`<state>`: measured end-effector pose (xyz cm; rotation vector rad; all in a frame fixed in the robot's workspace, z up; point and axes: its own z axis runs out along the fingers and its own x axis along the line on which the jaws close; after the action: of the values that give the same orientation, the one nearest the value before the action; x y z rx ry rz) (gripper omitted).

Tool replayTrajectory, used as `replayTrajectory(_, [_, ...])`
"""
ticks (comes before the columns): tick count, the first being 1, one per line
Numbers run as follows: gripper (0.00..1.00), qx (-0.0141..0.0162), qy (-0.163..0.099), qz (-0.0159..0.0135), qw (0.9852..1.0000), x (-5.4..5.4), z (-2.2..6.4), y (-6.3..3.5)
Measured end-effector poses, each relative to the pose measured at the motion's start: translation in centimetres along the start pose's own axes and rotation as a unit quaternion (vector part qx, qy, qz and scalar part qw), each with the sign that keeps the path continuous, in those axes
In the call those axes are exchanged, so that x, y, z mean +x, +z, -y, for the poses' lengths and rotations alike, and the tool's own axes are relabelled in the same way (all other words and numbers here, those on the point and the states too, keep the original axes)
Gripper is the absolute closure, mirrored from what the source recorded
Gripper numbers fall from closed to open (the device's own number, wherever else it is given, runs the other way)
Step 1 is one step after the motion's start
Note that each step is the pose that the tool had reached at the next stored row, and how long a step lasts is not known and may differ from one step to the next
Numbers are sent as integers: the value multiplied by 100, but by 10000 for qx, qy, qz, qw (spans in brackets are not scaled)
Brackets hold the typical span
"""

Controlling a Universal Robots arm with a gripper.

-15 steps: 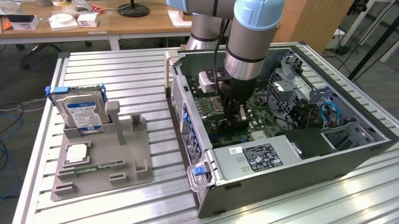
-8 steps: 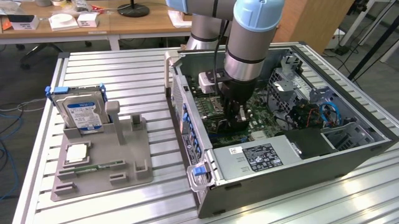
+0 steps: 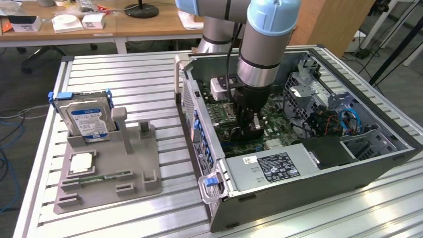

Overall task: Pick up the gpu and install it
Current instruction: 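Insert the gpu into the slot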

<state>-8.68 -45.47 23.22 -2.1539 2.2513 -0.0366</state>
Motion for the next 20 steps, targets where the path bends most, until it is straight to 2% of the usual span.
replayTrajectory(7, [74, 0, 0, 0, 10000, 0, 0, 0])
replayTrajectory(8, [74, 7, 3, 23, 10000, -5, -1, 16])
replayTrajectory(9, [73, 6, 3, 16, 10000, -5, 0, 13])
replayTrajectory(11, [61, 0, 1, 0, 10000, 0, -1, 0])
replayTrajectory(12, [61, 1, 0, 1, 10000, 0, 0, 1])
replayTrajectory(14, [49, 1, 0, 1, 10000, 0, 0, 1])
replayTrajectory(16, [49, 0, 0, 0, 10000, 0, 0, 0])
replayTrajectory(17, [43, 0, 0, -1, 10000, 0, 0, -4])
replayTrajectory(20, [43, 0, 0, 1, 10000, 0, 4, -103])
